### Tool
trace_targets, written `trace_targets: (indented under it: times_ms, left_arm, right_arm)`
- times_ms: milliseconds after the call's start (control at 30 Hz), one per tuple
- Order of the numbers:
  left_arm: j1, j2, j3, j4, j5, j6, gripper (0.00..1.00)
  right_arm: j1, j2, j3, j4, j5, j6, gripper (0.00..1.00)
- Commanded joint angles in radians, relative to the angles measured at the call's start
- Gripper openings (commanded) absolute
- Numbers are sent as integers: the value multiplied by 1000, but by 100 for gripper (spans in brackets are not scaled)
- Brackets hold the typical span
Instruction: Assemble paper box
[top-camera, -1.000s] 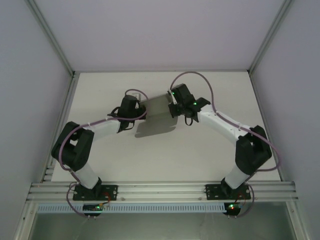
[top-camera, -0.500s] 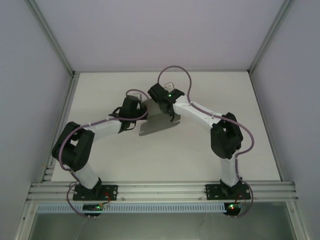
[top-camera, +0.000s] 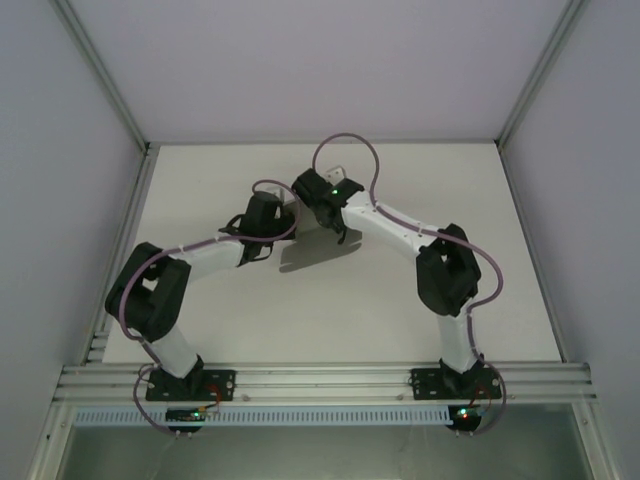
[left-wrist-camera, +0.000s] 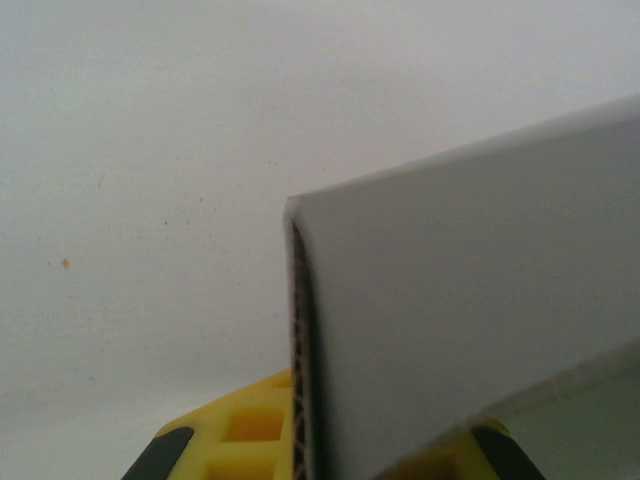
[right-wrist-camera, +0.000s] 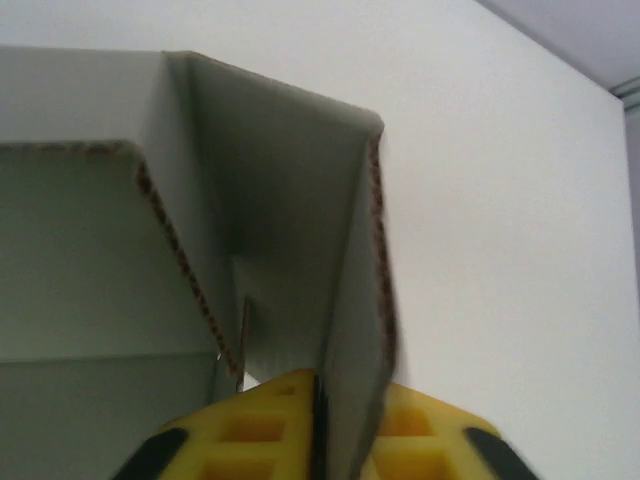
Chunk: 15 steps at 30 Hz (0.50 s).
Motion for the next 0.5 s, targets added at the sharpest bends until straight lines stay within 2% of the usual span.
trace_targets:
  times_ms: [0,100,200,333,467]
  left_arm:
    - [-17,-2,29,48,57,49,0]
    - [-13,-10,17,59,57,65,0]
    - [-12,-22,3,71,55,87,0]
    - [-8,-40,-12,80,54,99,0]
    - [-6,-48,-16,85,64,104,0]
  right_arm:
    - [29,-122,-58,58,-69,-75,30]
    - [30,-255,-155,121,-116,-137,59]
    - [18,-407,-260,204,-143,-200,73]
    - [-73,-594,-375,259,-253,-219,84]
    - [-256,-726,-497,345,-405,-185,92]
